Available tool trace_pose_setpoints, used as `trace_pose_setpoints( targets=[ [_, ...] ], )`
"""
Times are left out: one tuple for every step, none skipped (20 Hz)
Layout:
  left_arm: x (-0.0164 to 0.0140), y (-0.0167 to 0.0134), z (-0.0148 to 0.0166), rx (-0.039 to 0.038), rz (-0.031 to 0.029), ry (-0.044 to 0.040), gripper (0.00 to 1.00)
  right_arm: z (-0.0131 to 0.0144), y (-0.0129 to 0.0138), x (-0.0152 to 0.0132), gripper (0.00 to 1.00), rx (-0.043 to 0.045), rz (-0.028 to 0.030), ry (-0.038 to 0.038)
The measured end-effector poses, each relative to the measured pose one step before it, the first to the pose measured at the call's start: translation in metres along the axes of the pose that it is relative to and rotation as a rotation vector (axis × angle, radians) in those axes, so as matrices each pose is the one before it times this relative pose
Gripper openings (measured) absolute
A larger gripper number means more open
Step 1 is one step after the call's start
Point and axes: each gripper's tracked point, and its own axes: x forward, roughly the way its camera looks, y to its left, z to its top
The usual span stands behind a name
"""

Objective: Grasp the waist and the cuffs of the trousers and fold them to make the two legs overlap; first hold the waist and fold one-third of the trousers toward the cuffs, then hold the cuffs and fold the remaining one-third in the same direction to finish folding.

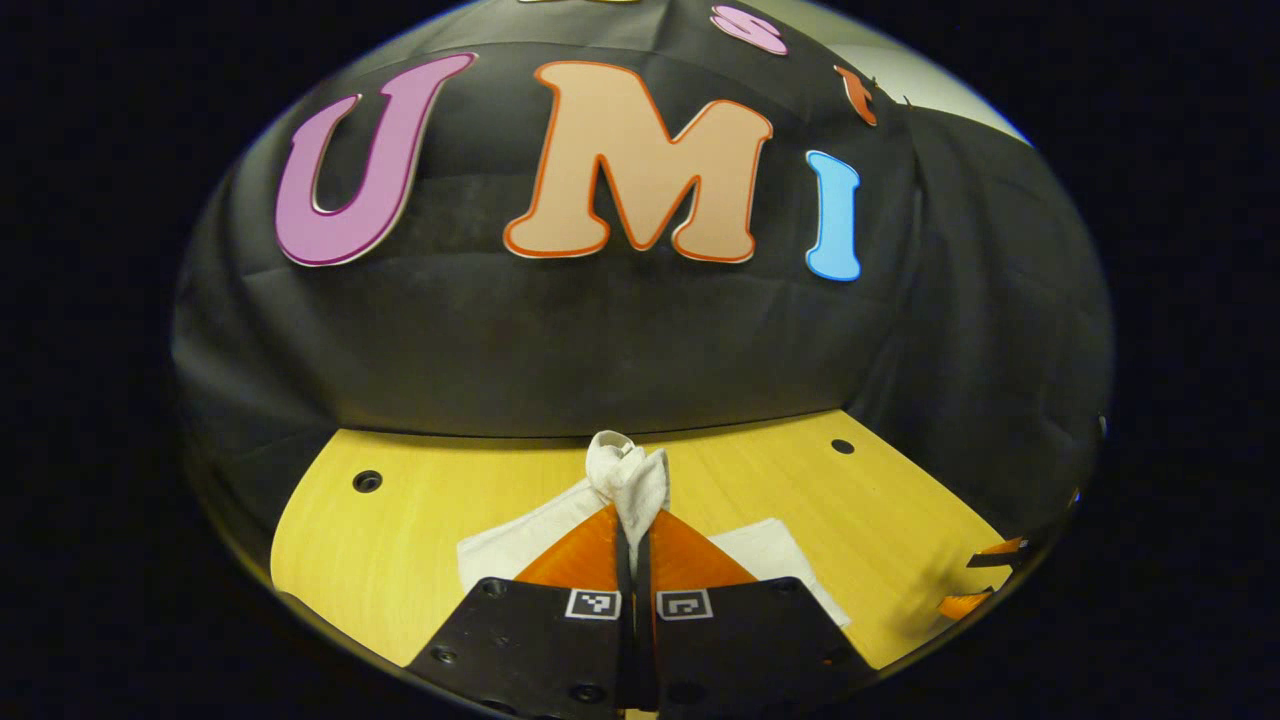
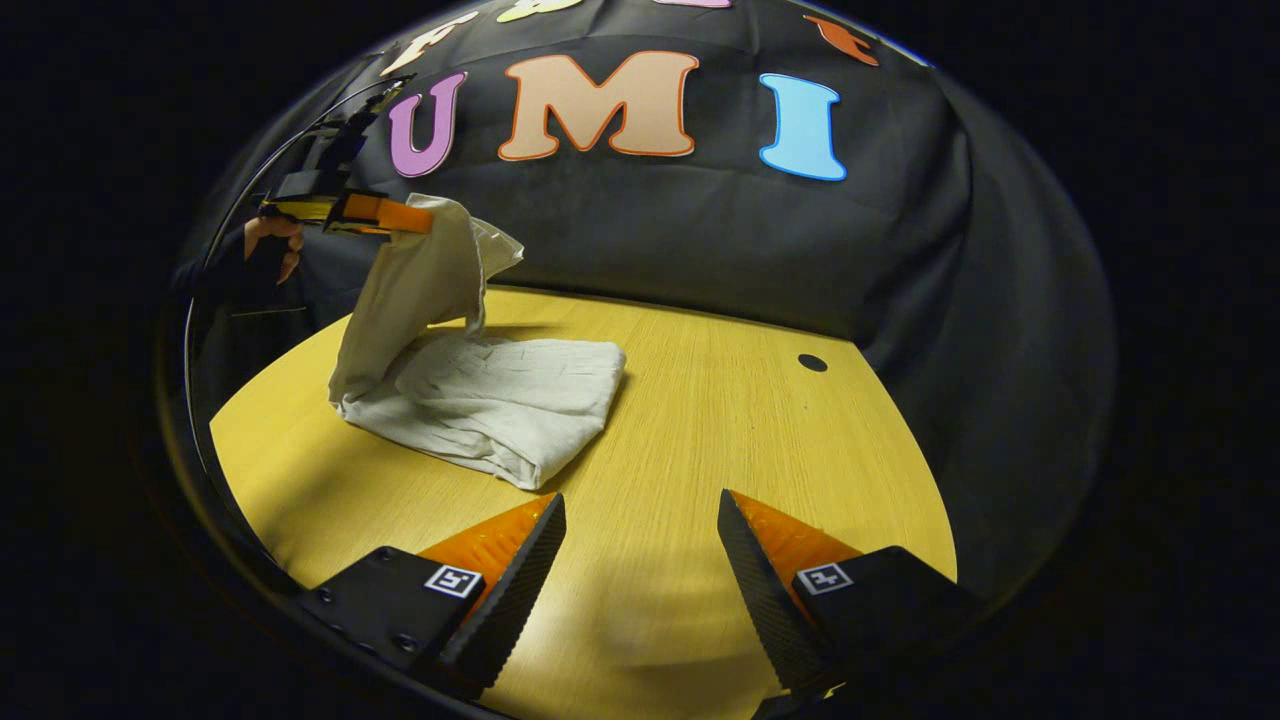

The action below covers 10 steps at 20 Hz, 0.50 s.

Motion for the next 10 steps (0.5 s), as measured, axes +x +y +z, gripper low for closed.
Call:
trace_pose_setpoints(
  targets=[
    [0.00594, -0.01293, -0.00182, 0.00385, -0.01611, 0.00598, 0.00, -0.00071, -0.00288, -0.00072, 0.98, 0.00320, -0.00093, -0.00083],
    [0.00447, -0.01033, -0.00219, 0.00523, -0.01357, 0.00957, 0.00, -0.00214, -0.00409, -0.00040, 0.98, 0.00200, -0.00134, 0.00133],
    [0.00300, -0.01078, -0.00518, 0.00381, -0.01438, 0.00977, 0.00, -0.00118, -0.00281, -0.00082, 0.98, 0.00156, -0.00067, 0.00199],
    [0.00320, -0.01061, -0.00402, 0.00144, -0.01469, 0.01104, 0.00, -0.00135, -0.00206, -0.00040, 0.98, 0.00214, -0.00042, 0.00137],
    [-0.00312, -0.00959, -0.01467, 0.00073, -0.01382, 0.01107, 0.00, -0.00149, -0.00280, -0.00009, 0.98, 0.00252, -0.00061, 0.00198],
    [0.00236, -0.00900, -0.00506, 0.00046, -0.01389, 0.00916, 0.00, -0.00176, -0.00144, -0.00007, 0.98, 0.00232, 0.00035, 0.00128],
    [0.00204, -0.00942, -0.00814, 0.00409, -0.00936, 0.00718, 0.00, 0.00003, -0.00145, -0.00009, 0.98, 0.00134, 0.00034, 0.00095],
    [0.00211, -0.00713, -0.00861, 0.00747, -0.00369, 0.01080, 0.00, -0.00128, -0.00166, 0.00028, 0.98, 0.00072, 0.00133, 0.00038],
    [0.00185, -0.00668, -0.01097, 0.00719, -0.00344, 0.01596, 0.00, -0.00029, -0.00252, -0.00017, 0.98, -0.00050, 0.00063, 0.00040],
    [0.00109, -0.00581, -0.01111, 0.00668, -0.00154, 0.01778, 0.00, -0.00131, -0.00004, 0.00031, 0.98, -0.00078, 0.00206, 0.00059]
  ],
)
